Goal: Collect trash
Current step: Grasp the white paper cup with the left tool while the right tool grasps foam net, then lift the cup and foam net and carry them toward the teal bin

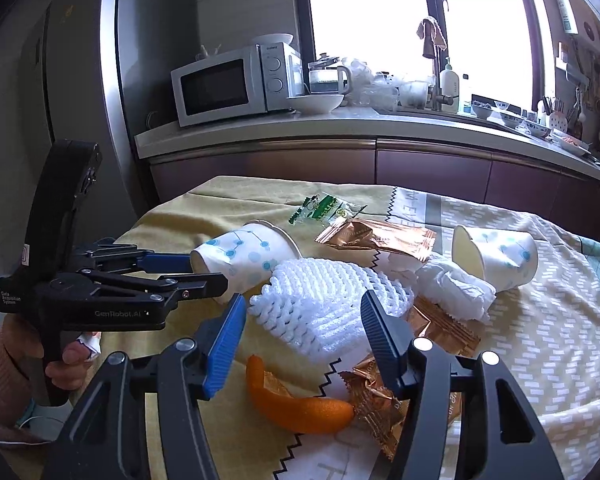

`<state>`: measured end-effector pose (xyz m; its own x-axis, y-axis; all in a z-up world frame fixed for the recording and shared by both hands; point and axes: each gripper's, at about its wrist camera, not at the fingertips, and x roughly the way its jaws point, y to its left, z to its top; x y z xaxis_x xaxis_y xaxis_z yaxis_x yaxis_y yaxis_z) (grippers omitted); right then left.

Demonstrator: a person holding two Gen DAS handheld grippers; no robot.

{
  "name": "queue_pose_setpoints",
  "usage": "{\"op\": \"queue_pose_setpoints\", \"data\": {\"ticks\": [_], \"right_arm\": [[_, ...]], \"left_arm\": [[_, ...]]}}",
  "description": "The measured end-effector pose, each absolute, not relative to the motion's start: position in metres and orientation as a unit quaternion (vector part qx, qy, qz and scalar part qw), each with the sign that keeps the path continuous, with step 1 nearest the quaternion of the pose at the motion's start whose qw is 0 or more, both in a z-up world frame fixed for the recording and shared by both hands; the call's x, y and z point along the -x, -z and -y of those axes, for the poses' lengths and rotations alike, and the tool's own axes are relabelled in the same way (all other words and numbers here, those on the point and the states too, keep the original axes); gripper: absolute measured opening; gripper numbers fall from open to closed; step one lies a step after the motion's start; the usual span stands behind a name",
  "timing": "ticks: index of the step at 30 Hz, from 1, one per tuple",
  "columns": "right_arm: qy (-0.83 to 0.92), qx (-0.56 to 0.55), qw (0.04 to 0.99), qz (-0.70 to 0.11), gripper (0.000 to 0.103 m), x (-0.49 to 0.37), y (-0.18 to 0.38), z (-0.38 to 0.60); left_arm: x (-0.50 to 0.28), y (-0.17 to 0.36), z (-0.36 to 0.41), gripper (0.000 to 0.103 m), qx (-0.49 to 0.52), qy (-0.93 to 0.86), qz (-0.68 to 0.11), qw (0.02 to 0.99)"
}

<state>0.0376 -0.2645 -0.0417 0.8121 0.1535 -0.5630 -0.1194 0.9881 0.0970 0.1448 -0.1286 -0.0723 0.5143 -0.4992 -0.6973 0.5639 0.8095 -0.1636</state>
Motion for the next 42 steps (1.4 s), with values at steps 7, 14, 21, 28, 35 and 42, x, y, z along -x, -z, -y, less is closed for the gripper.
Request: {"op": "queue_pose_setpoints", "data": {"ticks": [7,14,21,28,35,42], "right_arm": [[-0.073,-0.031,0.950,-0.303,0.031,-0.037,0.044,0.267],[-0.074,-0.037,0.953,-0.292,0.016,-0.033,0.039,0.271],[-0.075,-0.047,0.957,-0.277,0.010,-0.027,0.030,0.273],[-0.090,-0.067,0.958,-0.264,0.010,-0.021,0.018,0.275],[-0.114,-0.068,0.958,-0.254,0.010,-0.018,0.009,0.264],[-0.150,-0.071,0.953,-0.254,0.010,-0.022,0.008,0.245]], "left_arm": [[-0.142,0.072,0.125,0.054,-0.038,0.304,-0.384,0.871],[-0.134,0.064,0.115,0.053,-0.034,0.300,-0.370,0.879],[-0.119,0.050,0.099,0.053,-0.033,0.298,-0.347,0.888],[-0.109,0.041,0.079,0.053,-0.024,0.294,-0.336,0.895],[-0.099,0.037,0.055,0.053,-0.013,0.283,-0.331,0.900],[-0.086,0.032,0.027,0.053,-0.005,0.264,-0.321,0.909]]}}
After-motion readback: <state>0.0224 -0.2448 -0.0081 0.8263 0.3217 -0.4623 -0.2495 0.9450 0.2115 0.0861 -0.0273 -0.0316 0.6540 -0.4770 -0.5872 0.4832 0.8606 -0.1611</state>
